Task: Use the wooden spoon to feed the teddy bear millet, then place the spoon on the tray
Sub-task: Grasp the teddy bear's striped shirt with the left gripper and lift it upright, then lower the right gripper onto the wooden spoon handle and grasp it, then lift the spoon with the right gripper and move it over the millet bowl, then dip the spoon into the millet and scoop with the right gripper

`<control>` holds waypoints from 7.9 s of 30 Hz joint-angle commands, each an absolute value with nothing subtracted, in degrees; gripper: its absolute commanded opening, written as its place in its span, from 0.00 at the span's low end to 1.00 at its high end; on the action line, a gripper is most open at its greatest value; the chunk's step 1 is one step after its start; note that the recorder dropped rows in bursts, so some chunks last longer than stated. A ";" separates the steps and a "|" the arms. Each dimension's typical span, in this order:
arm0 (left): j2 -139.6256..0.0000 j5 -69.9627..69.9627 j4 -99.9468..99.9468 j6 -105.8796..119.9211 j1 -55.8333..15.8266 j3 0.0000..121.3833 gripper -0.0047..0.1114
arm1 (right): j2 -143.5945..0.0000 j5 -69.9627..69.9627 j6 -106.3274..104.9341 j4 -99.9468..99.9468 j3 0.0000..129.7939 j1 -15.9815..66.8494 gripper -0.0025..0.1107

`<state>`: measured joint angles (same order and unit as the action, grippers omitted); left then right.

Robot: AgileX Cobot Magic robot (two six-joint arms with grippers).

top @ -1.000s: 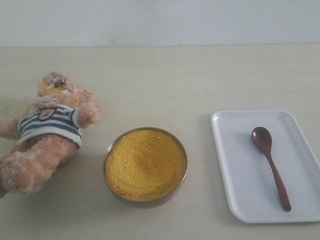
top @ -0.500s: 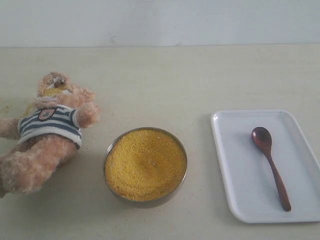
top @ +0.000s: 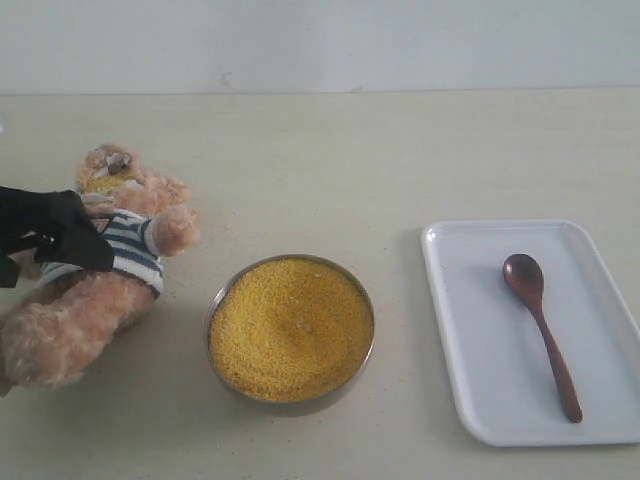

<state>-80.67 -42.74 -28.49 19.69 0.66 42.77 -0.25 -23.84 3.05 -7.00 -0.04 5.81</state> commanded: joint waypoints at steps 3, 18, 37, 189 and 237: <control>-86.15 -37.31 -22.61 14.56 -2.52 43.05 0.98 | 0.00 -23.81 2.80 -6.83 0.00 5.78 0.02; -96.29 -32.06 -25.74 15.51 -2.52 43.69 0.98 | 0.00 -23.81 2.80 -6.83 0.00 5.78 0.02; -98.43 -45.52 -24.33 21.54 -2.52 48.37 0.07 | 0.00 -23.81 2.80 -6.83 0.00 5.78 0.02; -65.46 -38.50 0.86 22.70 -13.35 31.43 0.07 | -105.85 -69.96 -5.22 46.64 65.91 75.64 0.02; -65.46 -38.38 0.45 22.70 -13.35 31.43 0.07 | -105.85 -69.96 -14.07 -0.76 72.08 52.96 0.02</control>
